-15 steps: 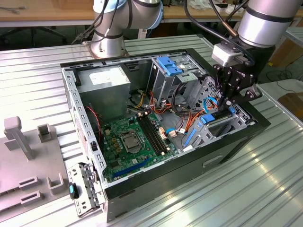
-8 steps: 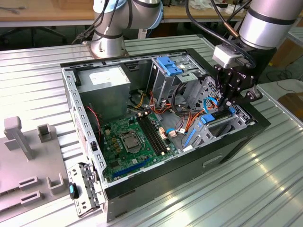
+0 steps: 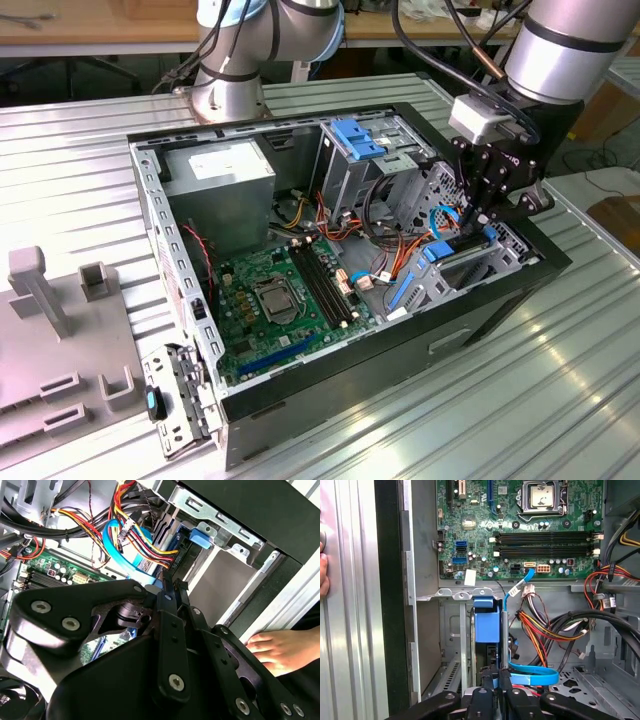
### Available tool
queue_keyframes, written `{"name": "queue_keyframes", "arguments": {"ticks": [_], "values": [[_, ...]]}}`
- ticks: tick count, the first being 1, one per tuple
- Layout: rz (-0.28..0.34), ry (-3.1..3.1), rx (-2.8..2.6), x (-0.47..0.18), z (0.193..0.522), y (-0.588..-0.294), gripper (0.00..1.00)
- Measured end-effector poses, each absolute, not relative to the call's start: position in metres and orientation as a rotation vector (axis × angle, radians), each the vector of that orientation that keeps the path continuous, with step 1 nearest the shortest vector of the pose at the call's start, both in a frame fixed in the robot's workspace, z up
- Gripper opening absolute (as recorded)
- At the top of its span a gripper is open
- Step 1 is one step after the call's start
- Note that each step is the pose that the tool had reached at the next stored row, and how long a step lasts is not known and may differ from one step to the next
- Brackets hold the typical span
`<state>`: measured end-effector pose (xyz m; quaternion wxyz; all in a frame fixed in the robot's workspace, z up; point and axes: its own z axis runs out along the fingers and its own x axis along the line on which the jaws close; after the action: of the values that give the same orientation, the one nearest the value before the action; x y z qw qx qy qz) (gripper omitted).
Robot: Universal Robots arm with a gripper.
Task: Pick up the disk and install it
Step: 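Insert the second disk wire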
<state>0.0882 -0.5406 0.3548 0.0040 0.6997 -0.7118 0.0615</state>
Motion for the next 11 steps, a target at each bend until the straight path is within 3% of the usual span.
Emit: {"name": "queue_keyframes", "arguments": {"ticks": [11], "values": [[0.167, -2.248, 2.201, 0.0882, 0.3545, -0.5465, 0.16]]}}
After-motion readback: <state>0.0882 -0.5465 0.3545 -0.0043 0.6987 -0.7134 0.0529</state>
